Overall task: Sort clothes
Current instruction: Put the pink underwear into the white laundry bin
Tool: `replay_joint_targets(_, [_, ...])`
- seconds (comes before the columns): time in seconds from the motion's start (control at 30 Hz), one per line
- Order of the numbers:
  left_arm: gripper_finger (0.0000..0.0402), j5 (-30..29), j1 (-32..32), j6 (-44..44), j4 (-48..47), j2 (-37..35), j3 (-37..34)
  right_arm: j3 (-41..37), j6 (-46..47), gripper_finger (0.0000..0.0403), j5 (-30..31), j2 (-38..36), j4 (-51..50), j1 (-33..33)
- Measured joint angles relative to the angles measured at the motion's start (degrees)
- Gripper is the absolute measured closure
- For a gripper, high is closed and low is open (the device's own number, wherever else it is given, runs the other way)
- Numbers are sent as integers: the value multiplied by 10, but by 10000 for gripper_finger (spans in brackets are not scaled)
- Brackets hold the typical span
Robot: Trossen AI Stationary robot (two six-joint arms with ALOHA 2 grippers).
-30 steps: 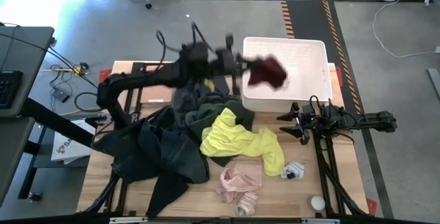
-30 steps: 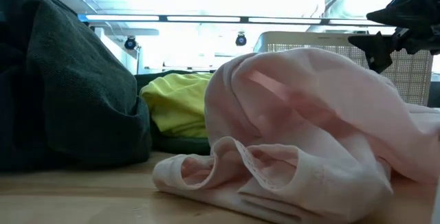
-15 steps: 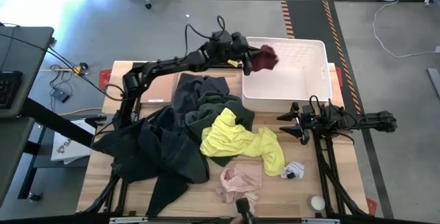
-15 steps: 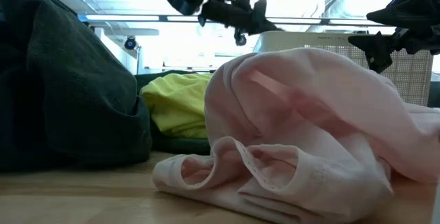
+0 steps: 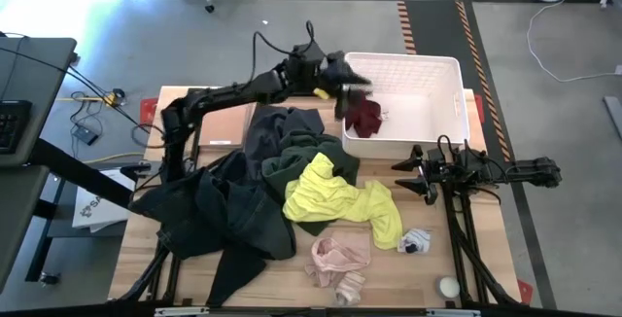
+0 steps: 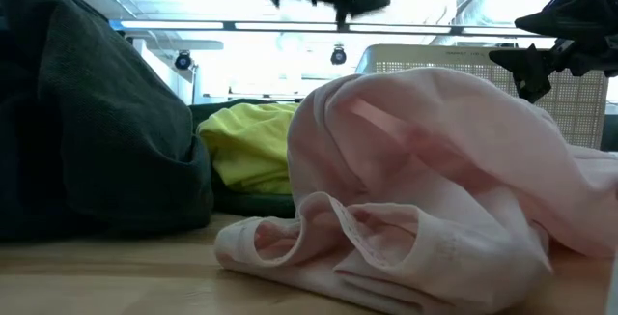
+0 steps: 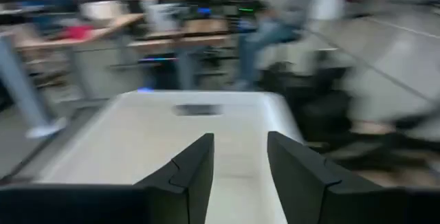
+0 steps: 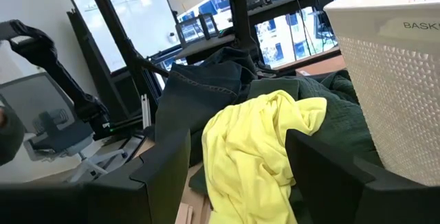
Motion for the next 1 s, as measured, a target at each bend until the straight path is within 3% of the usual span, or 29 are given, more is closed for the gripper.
replay_joint_targets(0.2, [297, 9, -107, 90, -164, -77, -4, 0, 0, 165, 0, 0, 0, 0])
replay_joint_targets(0.4, [316, 6, -186, 78, -140, -142, -106, 0, 0, 165, 0, 0, 0, 0])
replay_joint_targets(0.53, [326, -48, -232, 16, -28, -186, -233, 0, 0, 165, 0, 0, 0, 0])
replay_joint_targets(0.73, [339, -178, -312, -76, 329, -211, -441, 0, 0, 165, 0, 0, 0, 0])
replay_joint_targets(0.8, [341, -215, -330, -98, 399, -208, -487, 0, 0, 165, 0, 0, 0, 0])
replay_joint_targets(1.0, [342, -286, -356, -155, 438, -205, -557, 0, 0, 165, 0, 0, 0, 0])
